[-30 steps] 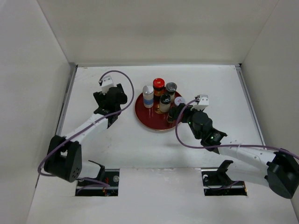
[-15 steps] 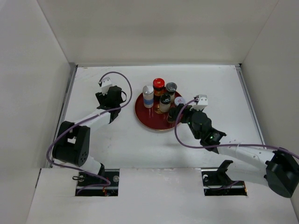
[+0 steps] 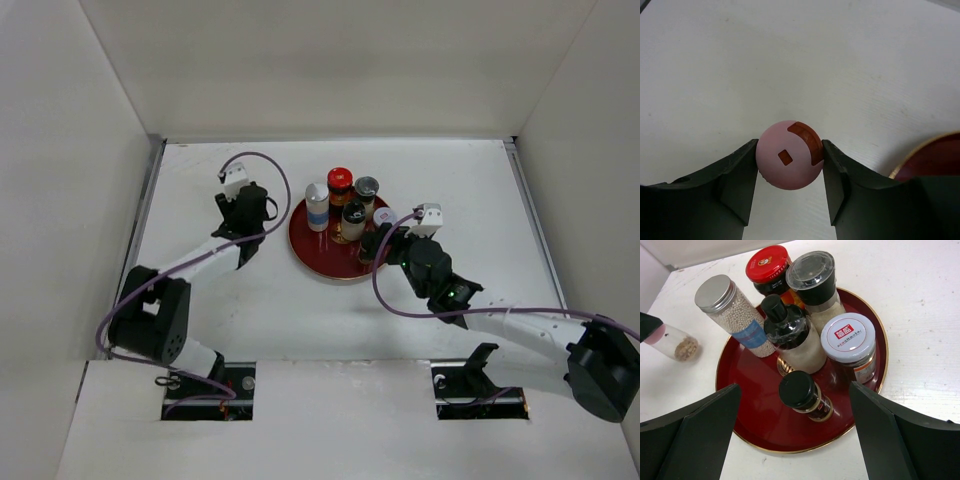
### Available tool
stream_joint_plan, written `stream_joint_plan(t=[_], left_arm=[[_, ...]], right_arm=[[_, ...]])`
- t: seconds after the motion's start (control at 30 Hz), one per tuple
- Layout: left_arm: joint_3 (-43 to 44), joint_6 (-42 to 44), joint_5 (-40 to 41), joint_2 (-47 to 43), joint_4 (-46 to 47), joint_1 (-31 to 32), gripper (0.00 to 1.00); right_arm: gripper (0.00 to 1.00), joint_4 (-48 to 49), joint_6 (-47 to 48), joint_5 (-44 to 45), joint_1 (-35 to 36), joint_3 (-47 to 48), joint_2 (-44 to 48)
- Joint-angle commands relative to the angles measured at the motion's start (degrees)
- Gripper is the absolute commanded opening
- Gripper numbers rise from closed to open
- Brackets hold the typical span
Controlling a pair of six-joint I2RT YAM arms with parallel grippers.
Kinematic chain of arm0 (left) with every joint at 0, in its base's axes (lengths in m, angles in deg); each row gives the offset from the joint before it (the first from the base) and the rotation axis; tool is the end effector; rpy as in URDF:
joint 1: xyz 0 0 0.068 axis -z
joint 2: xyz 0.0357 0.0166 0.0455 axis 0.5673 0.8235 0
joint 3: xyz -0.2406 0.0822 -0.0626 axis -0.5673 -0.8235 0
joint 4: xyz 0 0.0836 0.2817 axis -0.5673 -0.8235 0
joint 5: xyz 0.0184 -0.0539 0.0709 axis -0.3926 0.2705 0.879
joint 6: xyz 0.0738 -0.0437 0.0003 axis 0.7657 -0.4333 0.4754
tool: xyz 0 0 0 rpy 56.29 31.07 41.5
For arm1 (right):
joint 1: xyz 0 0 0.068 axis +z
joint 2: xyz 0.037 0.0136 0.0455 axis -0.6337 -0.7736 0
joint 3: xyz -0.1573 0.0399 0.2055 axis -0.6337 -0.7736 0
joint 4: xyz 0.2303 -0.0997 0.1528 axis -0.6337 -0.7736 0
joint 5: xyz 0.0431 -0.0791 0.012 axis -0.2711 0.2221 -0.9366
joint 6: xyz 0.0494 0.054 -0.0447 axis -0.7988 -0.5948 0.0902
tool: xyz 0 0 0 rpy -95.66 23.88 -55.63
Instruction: Organize the condiment bottles
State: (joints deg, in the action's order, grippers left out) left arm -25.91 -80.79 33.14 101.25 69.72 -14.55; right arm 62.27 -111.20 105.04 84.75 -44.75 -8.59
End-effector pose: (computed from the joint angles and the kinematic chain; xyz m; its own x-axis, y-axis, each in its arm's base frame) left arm 0.3697 -0.0855 0.1686 -0.3200 -0.2304 -0.9190 -0.3971 0.9133 -0.0907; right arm 0.2435 0.1935 0.2083 -0.2446 0.2795 -0.9285 -0.1874 0.9259 0.3281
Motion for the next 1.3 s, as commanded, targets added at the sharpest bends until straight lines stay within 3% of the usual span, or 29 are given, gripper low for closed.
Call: stream_joint_plan(t=[0.0,0.17,0.4,0.8,1.03,1.17,1.27], left_arm=[[-1.99,1.09,1.88,-10.25,1.81,5.77,0.34],[-2.88,0.04,1.62,-16.51,-2.23,14.99,0.34],[-0.69,-1.63,0.83,-14.24,-3.56,23.97,0.35],[0.02,-3.22,-0.41,-3.34,1.98,28.37,0.39],[-0.6,-3.13,-0.41,-2.1,4.09,28.55,0.61],[-1.03,-2.6,-0.14,-6.22,4.18,27.85,0.98],[-1.74,-1.81,-0.05,-11.31,4.18,26.71,1.0]], right_arm=[[0.96,3.6,-0.28,-0.34,-0.12,0.87,1.32],[0.96,3.6,-0.36,-0.07,-0.12,0.87,1.41],[0.96,3.6,-0.36,0.1,-0.21,0.7,1.68],[0.96,3.6,-0.45,0.19,-0.21,0.61,1.85],[0.96,3.68,-0.45,0.37,-0.3,0.43,2.29],[0.96,3.68,-0.45,0.98,-0.3,0.08,3.34],[0.95,3.68,-0.45,1.07,-0.3,-0.01,3.79]])
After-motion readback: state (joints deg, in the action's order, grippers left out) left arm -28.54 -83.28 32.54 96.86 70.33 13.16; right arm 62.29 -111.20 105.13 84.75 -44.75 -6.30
